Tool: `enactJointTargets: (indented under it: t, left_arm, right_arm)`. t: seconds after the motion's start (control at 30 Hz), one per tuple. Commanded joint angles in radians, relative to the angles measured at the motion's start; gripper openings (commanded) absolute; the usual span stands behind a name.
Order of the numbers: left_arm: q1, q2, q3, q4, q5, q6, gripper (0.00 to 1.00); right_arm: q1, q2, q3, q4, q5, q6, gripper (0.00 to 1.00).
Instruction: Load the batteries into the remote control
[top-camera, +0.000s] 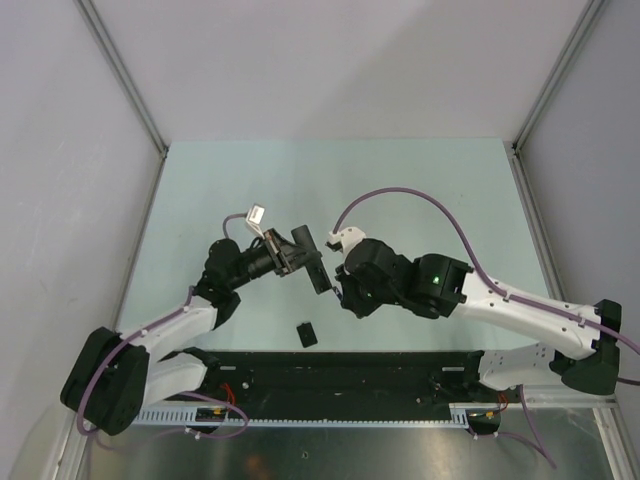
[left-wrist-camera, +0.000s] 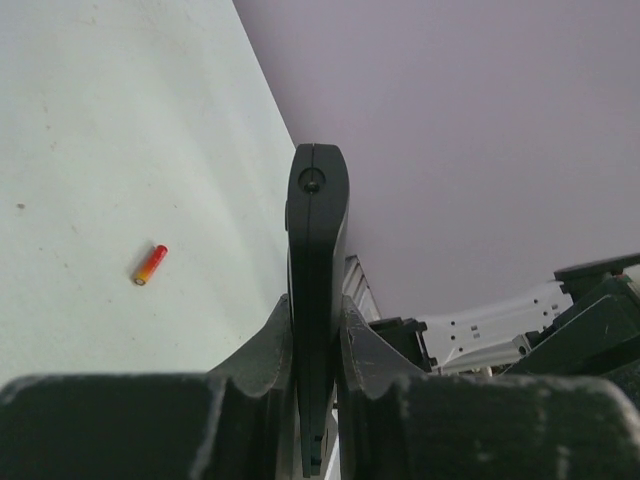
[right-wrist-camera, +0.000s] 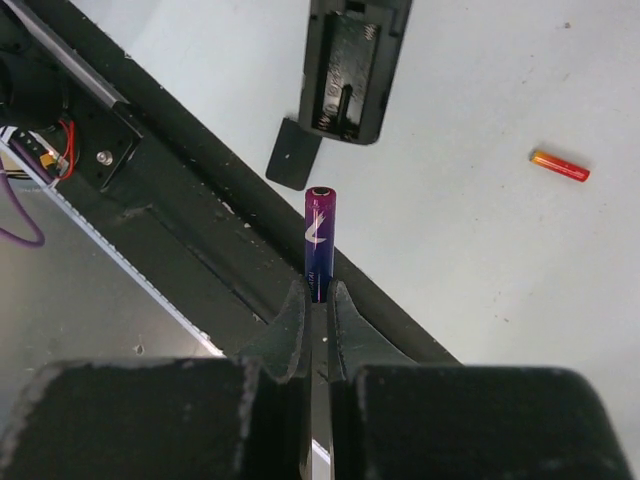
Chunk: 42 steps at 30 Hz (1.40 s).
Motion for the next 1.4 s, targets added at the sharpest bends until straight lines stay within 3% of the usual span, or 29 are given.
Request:
enactJointTargets:
  t: [0.0, 1.07, 1.37]
  left_arm:
    - [-0.028, 0.039, 0.017, 0.135, 0.034, -0.023, 0.0]
    - [-0.038, 0.008, 0.005, 0.173, 0.043, -0.015, 0.0]
    - [-0.037, -0.11, -0.026, 0.172, 0.096, 0.029, 0.0]
  right_arm:
    - [-0.013, 0.003, 0.01, 0.042, -0.053, -0.021, 0.0]
    - [-0.029, 0.004, 0.01, 0.016, -0.026, -0.03, 0.0]
    - [-0.043, -0.085, -0.01, 0.001, 0.011, -0.011, 0.0]
